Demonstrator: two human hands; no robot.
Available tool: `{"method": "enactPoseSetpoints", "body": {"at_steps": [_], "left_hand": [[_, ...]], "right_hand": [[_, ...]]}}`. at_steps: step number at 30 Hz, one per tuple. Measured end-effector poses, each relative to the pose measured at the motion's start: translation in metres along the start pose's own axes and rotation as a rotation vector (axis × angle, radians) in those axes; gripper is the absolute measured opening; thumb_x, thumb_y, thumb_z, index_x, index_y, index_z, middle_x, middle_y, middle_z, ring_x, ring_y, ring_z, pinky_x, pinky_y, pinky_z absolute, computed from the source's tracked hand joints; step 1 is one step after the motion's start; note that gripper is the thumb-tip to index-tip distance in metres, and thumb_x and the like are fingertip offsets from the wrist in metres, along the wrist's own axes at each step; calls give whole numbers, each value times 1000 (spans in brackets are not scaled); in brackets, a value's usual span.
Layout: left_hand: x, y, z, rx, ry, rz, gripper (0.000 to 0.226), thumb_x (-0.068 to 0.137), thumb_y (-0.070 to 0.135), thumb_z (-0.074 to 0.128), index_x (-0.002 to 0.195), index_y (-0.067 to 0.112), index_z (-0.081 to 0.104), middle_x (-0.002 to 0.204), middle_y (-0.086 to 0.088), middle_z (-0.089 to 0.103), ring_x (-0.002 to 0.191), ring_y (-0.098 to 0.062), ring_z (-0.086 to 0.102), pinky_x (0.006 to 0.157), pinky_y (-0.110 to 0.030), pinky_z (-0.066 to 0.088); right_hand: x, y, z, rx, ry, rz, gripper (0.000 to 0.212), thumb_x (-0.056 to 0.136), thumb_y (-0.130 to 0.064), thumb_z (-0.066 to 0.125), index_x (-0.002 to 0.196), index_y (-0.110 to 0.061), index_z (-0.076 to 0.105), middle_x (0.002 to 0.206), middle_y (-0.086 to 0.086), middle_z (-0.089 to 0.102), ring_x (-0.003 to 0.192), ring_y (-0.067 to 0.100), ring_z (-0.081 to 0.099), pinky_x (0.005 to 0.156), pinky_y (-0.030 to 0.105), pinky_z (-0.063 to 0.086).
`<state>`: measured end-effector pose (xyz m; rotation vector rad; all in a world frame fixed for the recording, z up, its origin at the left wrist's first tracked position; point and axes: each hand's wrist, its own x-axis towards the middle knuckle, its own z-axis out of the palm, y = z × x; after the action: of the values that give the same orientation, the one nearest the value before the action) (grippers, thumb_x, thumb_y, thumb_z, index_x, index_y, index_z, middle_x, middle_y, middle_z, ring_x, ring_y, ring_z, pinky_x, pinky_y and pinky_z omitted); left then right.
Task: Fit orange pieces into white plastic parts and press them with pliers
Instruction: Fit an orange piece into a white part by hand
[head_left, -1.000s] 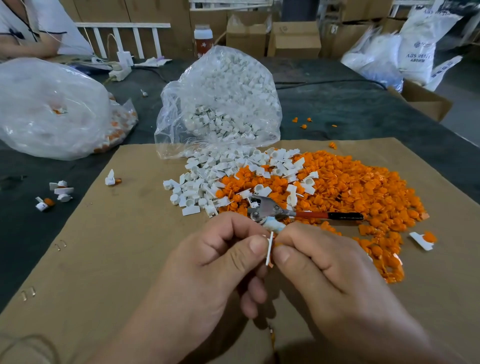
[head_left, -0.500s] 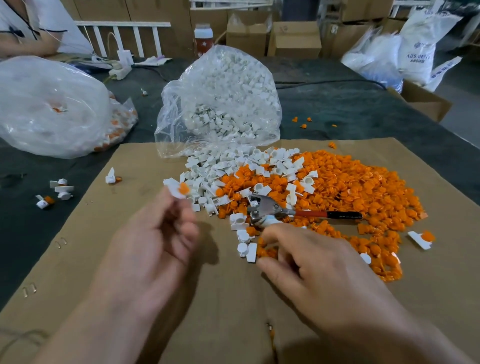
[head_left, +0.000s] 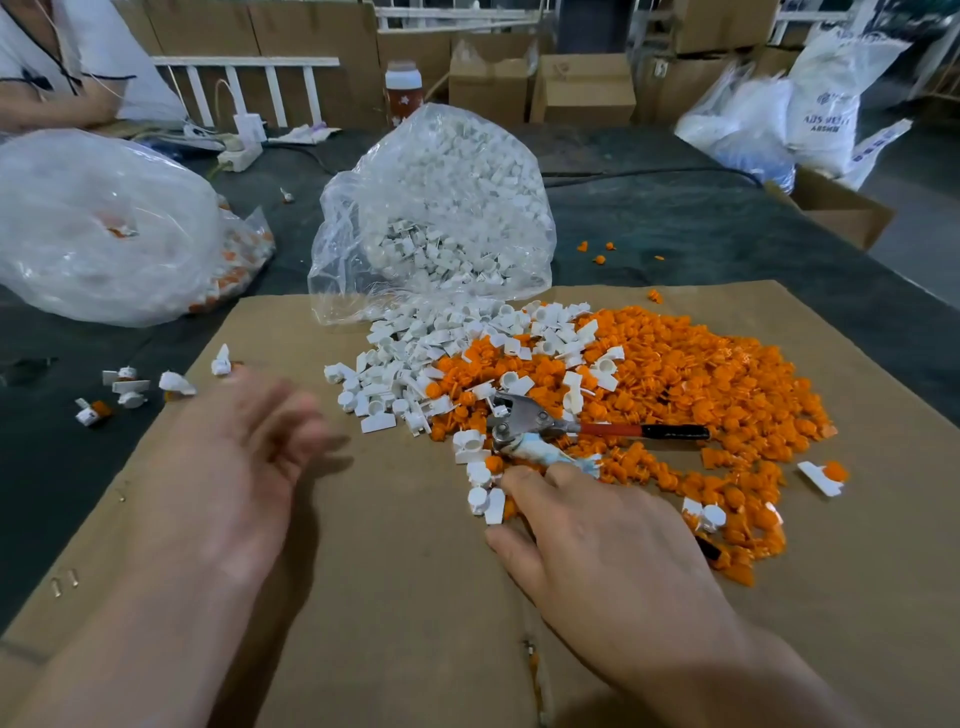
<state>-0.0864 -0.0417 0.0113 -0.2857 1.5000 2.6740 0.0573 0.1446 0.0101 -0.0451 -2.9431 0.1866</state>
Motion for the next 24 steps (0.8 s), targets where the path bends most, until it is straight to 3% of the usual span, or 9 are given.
{"method": "enactPoseSetpoints", "body": {"at_steps": [1,3,5,7,10,14,18,24], "left_hand": [[-12,-4,7,309,-81,49,8,95,22,66,95,15,68,80,-3,74,69,-18,67,66,-32,57],[-34,-15,16,836,-318,214,7,93,30,66,90,31,72,77,9,73,64,-2,64,65,-22,48],[-51,-25,17,1254,-570,424,10,90,47,61,91,39,68,85,21,68,80,3,61,68,-17,44],[-55,-32,19,1488,-735,583,25,88,59,53,102,42,64,97,24,60,94,2,55,78,-20,46],[-55,-37,22,1556,-805,702,32,87,54,59,116,40,64,109,17,59,103,-6,54,85,-26,46],[-56,-41,25,1567,-718,742,26,88,42,64,113,37,63,107,14,58,99,-11,55,79,-25,45],[-56,-44,26,1543,-685,793,27,93,39,60,120,38,62,109,12,57,98,-10,55,78,-25,45],[-56,-43,26,1530,-685,791,17,94,37,59,111,34,62,105,13,56,94,-10,53,75,-26,45]], "right_hand": [[1,0,-1,-7,-7,14,31,98,-54,29,113,-32,47,92,-7,52,71,16,52,52,30,30],[2,1,-2,-11,-15,26,23,99,-51,34,96,-29,42,88,-7,49,68,17,49,52,30,28],[2,2,-4,6,-24,28,23,99,-49,39,90,-30,30,85,-8,46,67,16,46,53,30,28],[2,3,-5,25,-38,25,19,99,-46,39,93,-30,31,88,-8,48,70,17,49,54,29,32],[3,4,-4,25,-38,21,15,100,-43,37,103,-28,36,93,-6,53,72,18,51,56,29,35],[4,5,-1,4,-36,27,8,99,-31,43,106,-27,43,90,-5,55,69,18,51,54,29,35],[5,7,4,-1,-43,34,14,100,-29,42,112,-29,49,94,-5,56,77,19,57,58,31,43],[5,5,2,-27,5,15,8,95,-28,55,99,-26,49,80,-5,55,60,16,49,47,27,29]]}}
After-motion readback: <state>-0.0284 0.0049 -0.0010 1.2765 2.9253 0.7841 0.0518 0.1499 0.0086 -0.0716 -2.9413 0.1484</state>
